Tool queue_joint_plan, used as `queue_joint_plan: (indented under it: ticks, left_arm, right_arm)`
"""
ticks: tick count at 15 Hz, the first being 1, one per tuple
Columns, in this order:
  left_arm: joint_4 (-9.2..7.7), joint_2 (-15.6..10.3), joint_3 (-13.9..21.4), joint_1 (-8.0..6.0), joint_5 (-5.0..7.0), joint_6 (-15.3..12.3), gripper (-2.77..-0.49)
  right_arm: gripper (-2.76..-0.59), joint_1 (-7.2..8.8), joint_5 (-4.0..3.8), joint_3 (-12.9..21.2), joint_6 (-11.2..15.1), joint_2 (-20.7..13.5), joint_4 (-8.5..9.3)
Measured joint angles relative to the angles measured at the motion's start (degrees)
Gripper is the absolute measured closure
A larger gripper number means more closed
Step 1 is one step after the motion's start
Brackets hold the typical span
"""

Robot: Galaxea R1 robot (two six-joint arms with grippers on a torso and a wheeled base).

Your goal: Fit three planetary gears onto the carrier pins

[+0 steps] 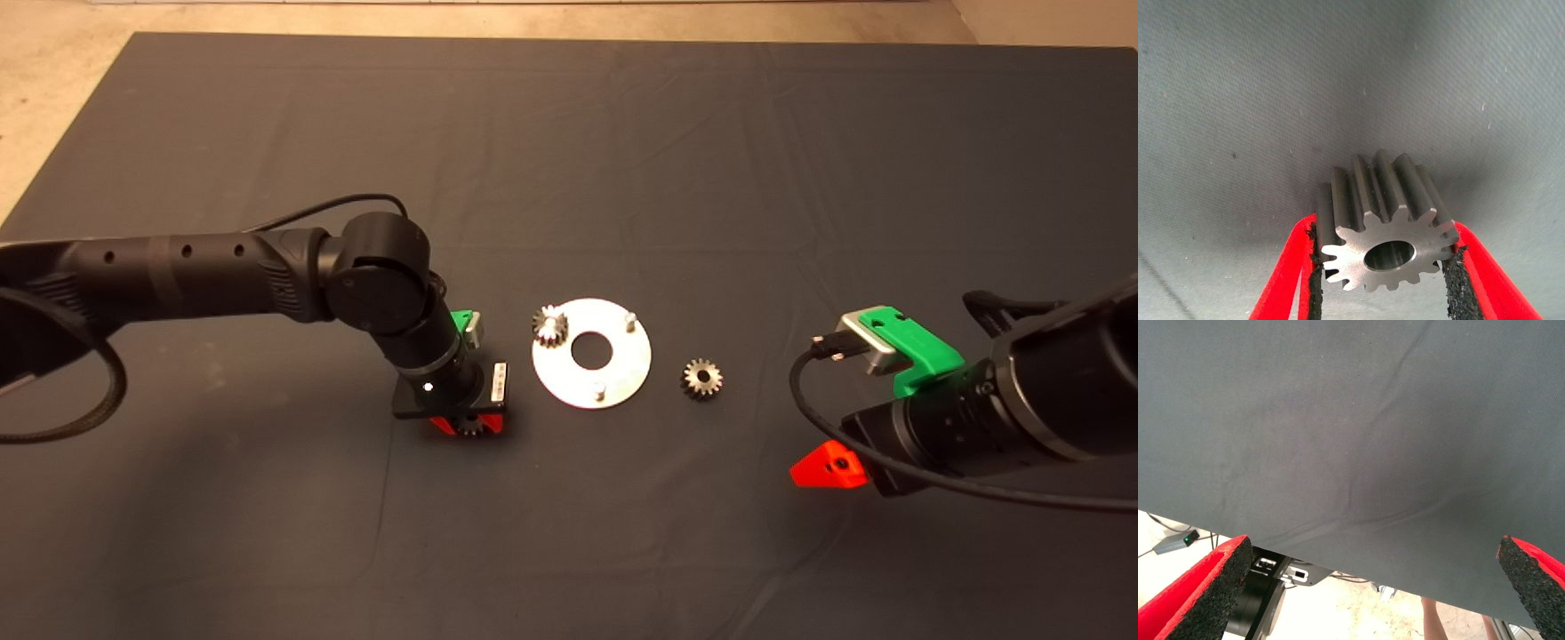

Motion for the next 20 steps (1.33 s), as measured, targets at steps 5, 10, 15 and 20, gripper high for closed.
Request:
queue_joint_plan:
  ticks: [5, 10, 15, 20]
  left_arm:
    - [-0.17, 0.1, 2.6, 0.44, 3.46, 0.0, -0.90]
    - [-0.19, 0.2, 6.3, -2.40, 3.57, 0.0, -0.90]
    - [-0.19, 0.5, 7.9, -4.78, 3.48, 0.0, -0.90]
    - [-0.21, 7.4, 7.6, -4.78, 3.47, 0.3, -0.90]
  right_arm:
    - [-2.75, 0.00, -0.02, 0.0, 0.0, 0.0, 0.00]
    - [-2.75, 0.00, -0.02, 0.0, 0.0, 0.0, 0.00]
    - [-2.75, 0.01, 0.00, 0.0, 0.0, 0.0, 0.00]
    - [-2.75, 0.01, -0.02, 0.0, 0.0, -0.6, 0.00]
